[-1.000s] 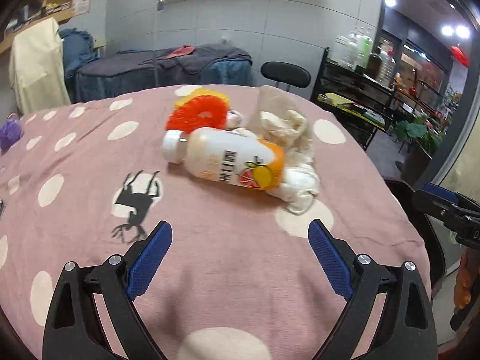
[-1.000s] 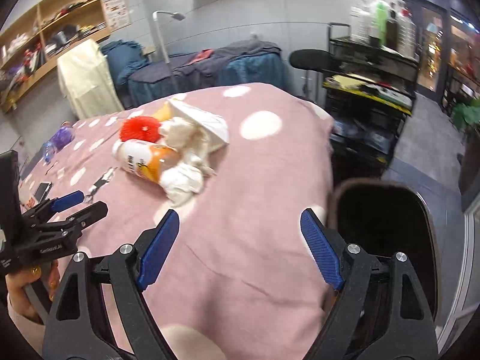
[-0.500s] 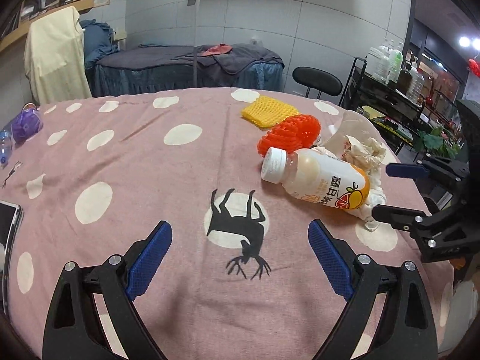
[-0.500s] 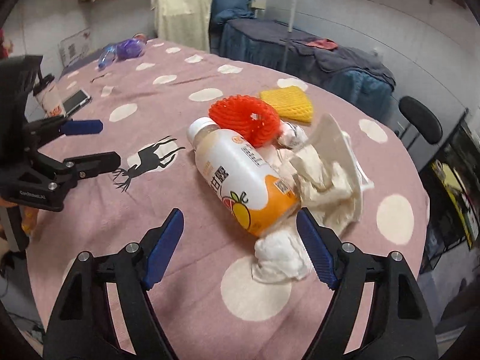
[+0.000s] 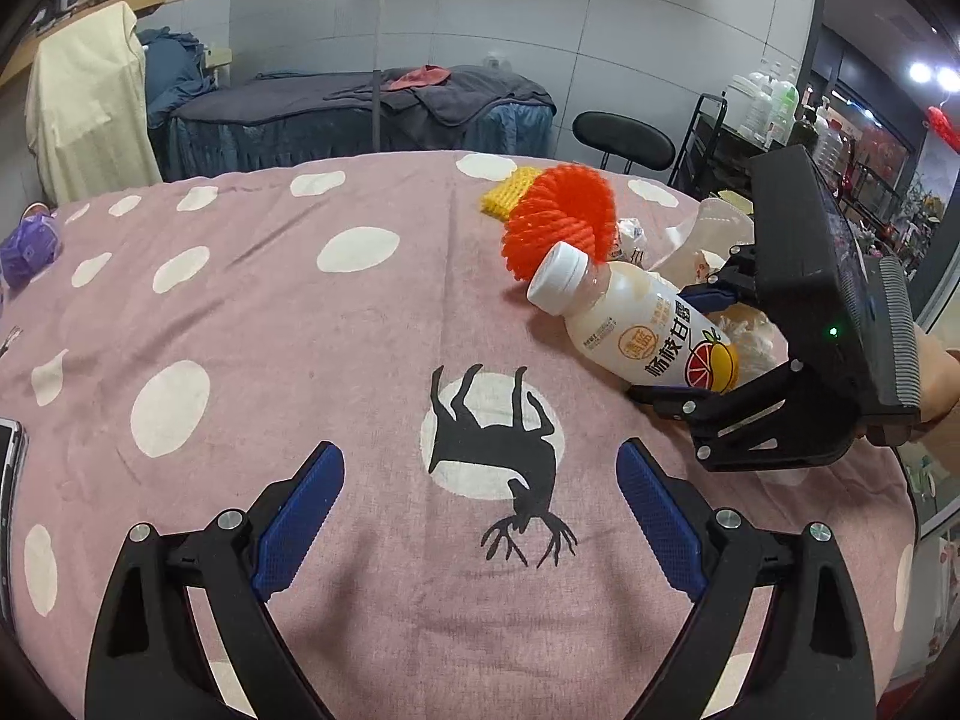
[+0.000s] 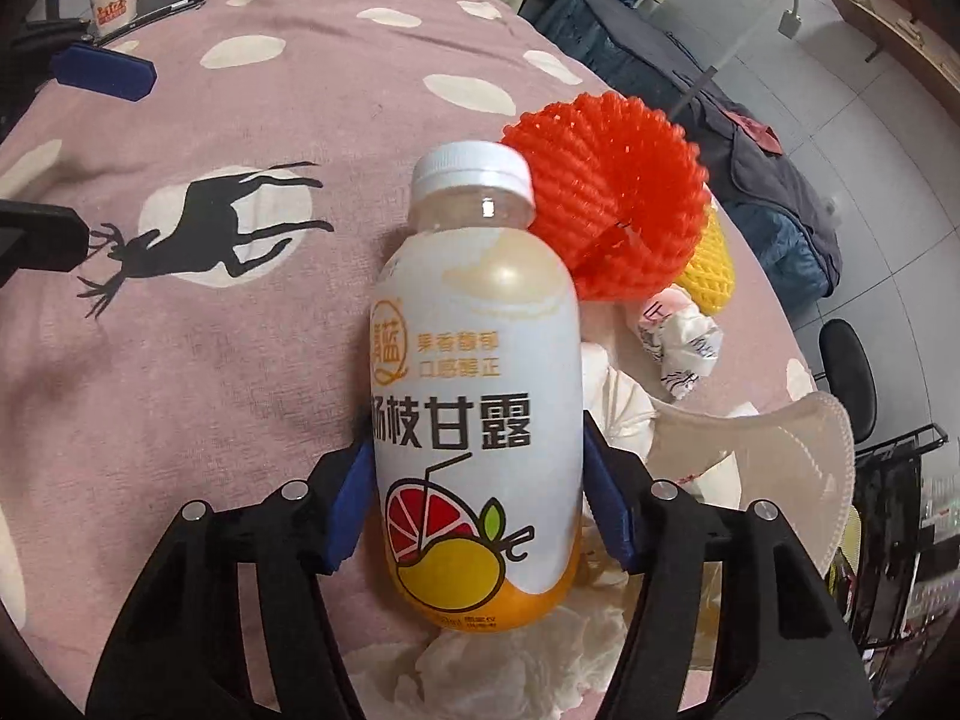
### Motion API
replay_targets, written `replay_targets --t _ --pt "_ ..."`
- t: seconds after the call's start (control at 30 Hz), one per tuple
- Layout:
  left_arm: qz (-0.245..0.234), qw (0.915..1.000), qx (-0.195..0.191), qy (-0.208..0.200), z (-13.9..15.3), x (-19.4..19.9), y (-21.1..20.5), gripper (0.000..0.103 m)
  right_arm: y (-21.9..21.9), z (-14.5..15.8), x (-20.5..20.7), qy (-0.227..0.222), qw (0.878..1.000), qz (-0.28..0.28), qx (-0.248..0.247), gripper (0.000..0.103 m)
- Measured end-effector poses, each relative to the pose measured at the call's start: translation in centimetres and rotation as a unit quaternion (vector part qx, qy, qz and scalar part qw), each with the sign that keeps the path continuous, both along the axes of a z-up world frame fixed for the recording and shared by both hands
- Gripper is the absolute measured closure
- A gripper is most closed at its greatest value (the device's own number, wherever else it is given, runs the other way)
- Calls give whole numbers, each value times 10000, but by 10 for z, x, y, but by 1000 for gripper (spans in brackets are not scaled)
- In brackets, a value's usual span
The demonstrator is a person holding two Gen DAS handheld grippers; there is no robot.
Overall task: Collect trash
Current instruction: 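Move the right tool back to the table and grasp the white juice bottle, then grasp the orange foam mesh net with left tool while right tool lifts the bottle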
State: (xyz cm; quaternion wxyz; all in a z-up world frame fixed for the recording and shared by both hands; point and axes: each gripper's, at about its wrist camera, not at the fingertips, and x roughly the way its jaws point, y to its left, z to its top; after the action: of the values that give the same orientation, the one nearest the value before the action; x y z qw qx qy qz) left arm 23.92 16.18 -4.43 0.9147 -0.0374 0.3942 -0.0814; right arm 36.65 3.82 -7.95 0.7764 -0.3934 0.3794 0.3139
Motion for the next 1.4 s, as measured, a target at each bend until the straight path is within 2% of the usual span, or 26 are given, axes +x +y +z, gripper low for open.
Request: replay_targets --t 0.1,0.2,0.33,0.53,0.7,0.8,0.97,1.0,1.07,1.1,1.17,1.27,1.4 --pt "29 10000 -36 -13 0 4 2 13 -3 3 -3 -48 9999 -42 131 42" --pt "59 9999 -142 12 -1 9 5 13 -13 15 -8 211 9973 -195 677 42" --pt "88 9998 -155 -24 -1 17 7 13 -32 36 -27 496 9878 -382 1426 42" --pt "-9 9998 -105 -176 4 46 -4 13 -64 57 -57 483 9741 -838 2042 42" --pt "-236 9996 33 -178 1 78 -30 13 -91 66 -70 472 9638 -1200 2335 41" --pt "-338 9992 188 -131 -4 98 -46 13 -99 68 -82 386 9619 -1288 2381 41" --pt "-273 9994 191 26 -12 128 -58 13 -116 71 -103 251 9566 -1420 2531 41" --pt "-264 9994 223 16 -12 132 -60 15 -119 71 -106 261 9552 -1453 2563 41" --pt "-212 9993 302 51 -15 139 -62 31 -125 70 -111 250 9523 -1534 2628 41" --pt "-186 9994 282 107 -17 141 -62 36 -128 69 -114 230 9514 -1568 2639 41" --pt "-115 9996 205 173 -20 143 -59 54 -135 68 -121 218 9479 -1675 2700 41" --pt "-18 9999 131 69 -17 137 -54 70 -145 68 -125 165 9432 -1806 2784 41" --pt "44 9999 46 -107 -6 119 -48 73 -159 70 -129 90 9329 -1989 3002 41"
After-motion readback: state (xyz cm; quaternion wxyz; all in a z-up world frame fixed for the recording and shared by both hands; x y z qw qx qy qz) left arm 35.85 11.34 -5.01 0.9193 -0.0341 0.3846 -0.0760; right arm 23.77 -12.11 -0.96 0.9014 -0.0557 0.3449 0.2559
